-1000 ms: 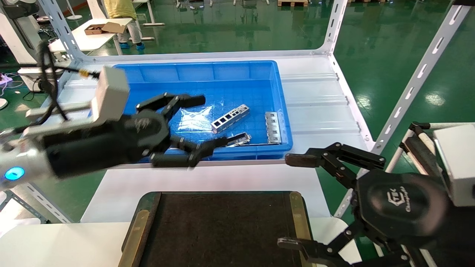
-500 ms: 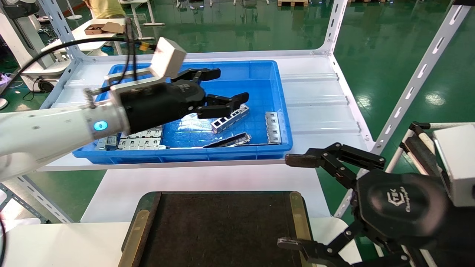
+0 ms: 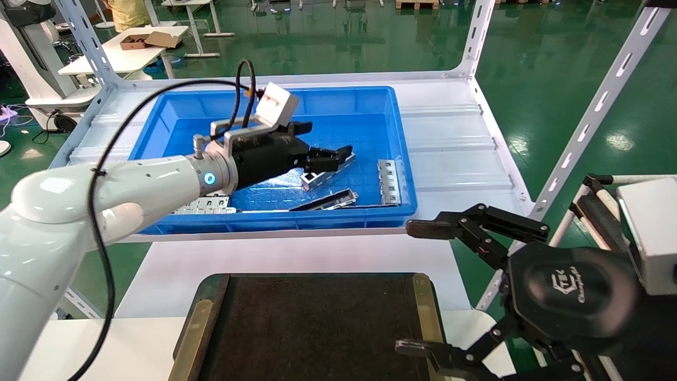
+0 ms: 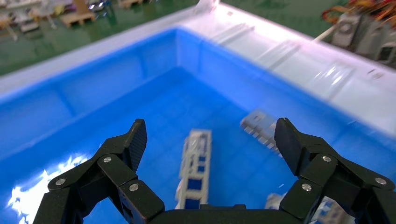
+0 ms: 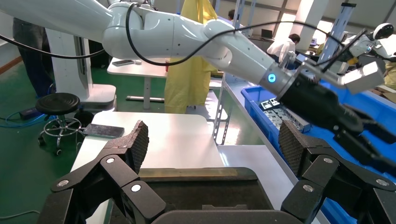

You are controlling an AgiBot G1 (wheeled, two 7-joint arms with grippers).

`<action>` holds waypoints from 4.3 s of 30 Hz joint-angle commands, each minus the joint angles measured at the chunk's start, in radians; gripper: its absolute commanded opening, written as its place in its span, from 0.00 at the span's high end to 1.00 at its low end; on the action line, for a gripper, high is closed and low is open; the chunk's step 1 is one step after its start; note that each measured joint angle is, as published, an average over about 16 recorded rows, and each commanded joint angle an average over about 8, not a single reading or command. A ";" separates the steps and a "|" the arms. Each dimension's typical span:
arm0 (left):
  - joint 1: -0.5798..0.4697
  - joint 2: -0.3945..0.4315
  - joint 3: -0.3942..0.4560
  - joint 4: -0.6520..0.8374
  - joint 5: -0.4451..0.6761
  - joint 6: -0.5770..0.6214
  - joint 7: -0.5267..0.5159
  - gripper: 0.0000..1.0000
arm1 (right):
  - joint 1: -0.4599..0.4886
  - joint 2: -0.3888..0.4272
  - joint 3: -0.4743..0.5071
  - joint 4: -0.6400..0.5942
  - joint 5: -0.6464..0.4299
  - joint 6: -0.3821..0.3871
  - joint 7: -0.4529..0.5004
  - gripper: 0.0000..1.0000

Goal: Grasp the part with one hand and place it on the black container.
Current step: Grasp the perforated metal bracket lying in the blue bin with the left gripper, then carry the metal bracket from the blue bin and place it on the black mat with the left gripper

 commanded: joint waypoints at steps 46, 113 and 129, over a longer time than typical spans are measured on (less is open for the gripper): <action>-0.020 0.065 0.075 0.263 -0.074 -0.053 0.087 1.00 | 0.000 0.000 -0.001 0.000 0.001 0.000 0.000 1.00; 0.592 -0.578 -0.014 -0.853 -0.382 0.206 -0.328 1.00 | 0.001 0.001 -0.002 0.000 0.002 0.001 -0.001 1.00; 0.856 -0.480 0.070 -0.846 -0.280 -0.152 -0.412 1.00 | 0.001 0.001 -0.003 0.000 0.002 0.001 -0.001 1.00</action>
